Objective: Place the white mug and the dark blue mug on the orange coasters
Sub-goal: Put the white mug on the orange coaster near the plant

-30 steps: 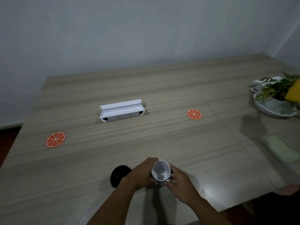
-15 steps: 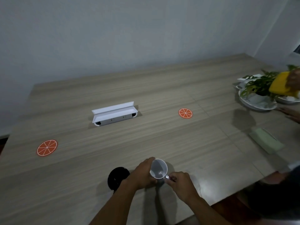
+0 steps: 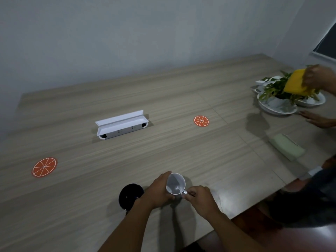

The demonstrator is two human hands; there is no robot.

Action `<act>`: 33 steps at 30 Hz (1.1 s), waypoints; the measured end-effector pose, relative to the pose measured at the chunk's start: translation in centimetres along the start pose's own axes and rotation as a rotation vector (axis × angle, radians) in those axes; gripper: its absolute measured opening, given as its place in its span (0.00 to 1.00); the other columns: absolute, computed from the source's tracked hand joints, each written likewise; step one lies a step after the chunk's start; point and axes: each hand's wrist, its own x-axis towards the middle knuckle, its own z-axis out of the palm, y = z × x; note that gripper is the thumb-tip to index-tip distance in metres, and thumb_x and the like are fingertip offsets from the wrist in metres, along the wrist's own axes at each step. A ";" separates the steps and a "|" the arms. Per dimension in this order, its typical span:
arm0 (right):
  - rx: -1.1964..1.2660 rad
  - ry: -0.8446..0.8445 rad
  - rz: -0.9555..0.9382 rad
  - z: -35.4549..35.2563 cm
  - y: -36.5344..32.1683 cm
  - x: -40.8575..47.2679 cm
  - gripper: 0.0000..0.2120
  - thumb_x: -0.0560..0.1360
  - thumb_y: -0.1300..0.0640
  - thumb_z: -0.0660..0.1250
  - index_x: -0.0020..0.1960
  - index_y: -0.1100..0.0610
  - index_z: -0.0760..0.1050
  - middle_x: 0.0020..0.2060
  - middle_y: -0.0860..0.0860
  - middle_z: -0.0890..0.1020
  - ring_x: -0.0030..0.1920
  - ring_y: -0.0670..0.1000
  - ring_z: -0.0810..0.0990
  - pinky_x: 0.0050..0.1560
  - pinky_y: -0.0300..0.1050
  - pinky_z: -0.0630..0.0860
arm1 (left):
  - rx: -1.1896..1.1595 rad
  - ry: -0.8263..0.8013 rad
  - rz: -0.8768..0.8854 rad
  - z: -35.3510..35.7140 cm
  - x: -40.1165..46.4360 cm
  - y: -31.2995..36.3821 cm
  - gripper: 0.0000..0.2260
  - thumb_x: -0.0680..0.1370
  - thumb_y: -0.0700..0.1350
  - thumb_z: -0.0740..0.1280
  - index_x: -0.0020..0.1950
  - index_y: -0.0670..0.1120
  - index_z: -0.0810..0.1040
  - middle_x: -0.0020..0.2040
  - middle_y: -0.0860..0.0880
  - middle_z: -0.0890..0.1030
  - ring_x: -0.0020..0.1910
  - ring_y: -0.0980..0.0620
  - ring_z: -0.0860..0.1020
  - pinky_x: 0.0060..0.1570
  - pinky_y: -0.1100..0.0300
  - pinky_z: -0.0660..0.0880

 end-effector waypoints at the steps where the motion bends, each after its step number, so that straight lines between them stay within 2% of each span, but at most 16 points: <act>1: 0.001 -0.001 0.000 0.0 0.1 0.0 0.26 0.72 0.53 0.75 0.23 0.51 0.64 0.18 0.46 0.68 0.24 0.46 0.67 0.30 0.39 0.62 | -0.004 -0.002 -0.007 0.1 0.2 -0.2 0.44 0.61 0.67 0.74 0.72 0.52 0.66 0.71 0.50 0.72 0.67 0.47 0.73 0.65 0.45 0.74; 4: 0.008 0.010 -0.005 -0.4 0.4 0.2 0.21 0.73 0.53 0.74 0.26 0.57 0.70 0.20 0.50 0.68 0.25 0.46 0.67 0.32 0.45 0.65 | -0.025 0.024 -0.049 0.1 0.4 -0.1 0.46 0.61 0.66 0.77 0.73 0.50 0.65 0.72 0.46 0.72 0.68 0.44 0.73 0.66 0.43 0.74; 7: 0.006 0.024 -0.027 -1.5 1.0 1.0 0.18 0.73 0.52 0.73 0.30 0.59 0.75 0.23 0.56 0.75 0.27 0.45 0.69 0.33 0.46 0.67 | -0.002 -0.004 -0.098 0.1 0.8 0.4 0.48 0.68 0.46 0.79 0.80 0.46 0.54 0.80 0.46 0.60 0.78 0.44 0.63 0.76 0.50 0.63; 9: 0.009 0.049 -0.038 -2.6 1.3 1.8 0.18 0.74 0.53 0.73 0.28 0.57 0.74 0.22 0.52 0.74 0.27 0.46 0.70 0.32 0.44 0.67 | 0.059 0.008 -0.118 0.2 1.4 0.7 0.46 0.72 0.40 0.76 0.81 0.44 0.50 0.81 0.45 0.55 0.80 0.44 0.58 0.76 0.55 0.58; 11: 0.010 0.071 -0.047 -3.6 1.5 2.9 0.20 0.75 0.55 0.73 0.26 0.52 0.72 0.20 0.48 0.73 0.26 0.45 0.71 0.31 0.40 0.65 | 0.065 0.058 -0.146 0.3 2.5 1.1 0.43 0.74 0.39 0.74 0.81 0.44 0.50 0.82 0.44 0.54 0.80 0.44 0.57 0.76 0.55 0.58; 14: 0.024 0.101 -0.052 -5.0 2.0 4.9 0.18 0.75 0.54 0.73 0.29 0.58 0.75 0.21 0.51 0.75 0.26 0.45 0.70 0.31 0.45 0.66 | 0.112 0.091 -0.131 0.9 3.8 1.7 0.39 0.76 0.43 0.71 0.80 0.42 0.51 0.81 0.42 0.54 0.80 0.43 0.56 0.76 0.57 0.57; 16: 0.036 0.124 -0.055 -5.7 2.4 6.3 0.17 0.74 0.55 0.73 0.30 0.60 0.74 0.22 0.53 0.74 0.26 0.45 0.69 0.30 0.44 0.65 | 0.183 0.127 -0.143 1.3 4.8 1.9 0.37 0.78 0.47 0.68 0.80 0.43 0.51 0.82 0.42 0.52 0.81 0.41 0.50 0.79 0.52 0.53; 18: 0.040 0.141 -0.048 -6.4 2.5 7.7 0.19 0.75 0.57 0.72 0.28 0.58 0.70 0.20 0.50 0.70 0.24 0.45 0.67 0.28 0.37 0.62 | 0.268 0.191 -0.196 1.6 5.9 2.1 0.36 0.79 0.51 0.64 0.81 0.45 0.47 0.82 0.42 0.47 0.81 0.38 0.43 0.80 0.46 0.47; 21: 0.037 0.161 -0.057 -7.0 2.6 9.8 0.25 0.75 0.58 0.72 0.25 0.51 0.63 0.20 0.45 0.70 0.24 0.46 0.67 0.28 0.37 0.63 | 0.329 0.251 -0.231 1.7 7.9 2.5 0.38 0.80 0.58 0.59 0.81 0.46 0.41 0.82 0.44 0.41 0.81 0.39 0.38 0.80 0.43 0.42; 24: 0.035 0.169 -0.049 -7.4 2.9 11.9 0.27 0.74 0.59 0.73 0.24 0.48 0.61 0.21 0.42 0.72 0.24 0.45 0.69 0.28 0.36 0.64 | 0.365 0.279 -0.240 2.0 10.0 2.3 0.40 0.79 0.62 0.57 0.81 0.47 0.38 0.82 0.45 0.39 0.81 0.40 0.37 0.79 0.42 0.41; 29: 0.032 0.188 -0.059 -8.5 2.9 15.4 0.29 0.74 0.60 0.73 0.24 0.46 0.59 0.22 0.40 0.73 0.25 0.45 0.70 0.29 0.34 0.64 | 0.347 0.311 -0.278 3.1 13.3 1.6 0.43 0.77 0.69 0.53 0.81 0.46 0.40 0.82 0.45 0.40 0.81 0.41 0.38 0.77 0.40 0.40; 33: 0.041 0.224 -0.036 -9.1 3.3 18.3 0.25 0.74 0.59 0.73 0.25 0.50 0.63 0.22 0.46 0.71 0.25 0.48 0.66 0.29 0.37 0.62 | 0.403 0.334 -0.317 4.3 15.0 0.6 0.44 0.76 0.71 0.48 0.81 0.44 0.41 0.82 0.43 0.42 0.81 0.41 0.40 0.77 0.36 0.42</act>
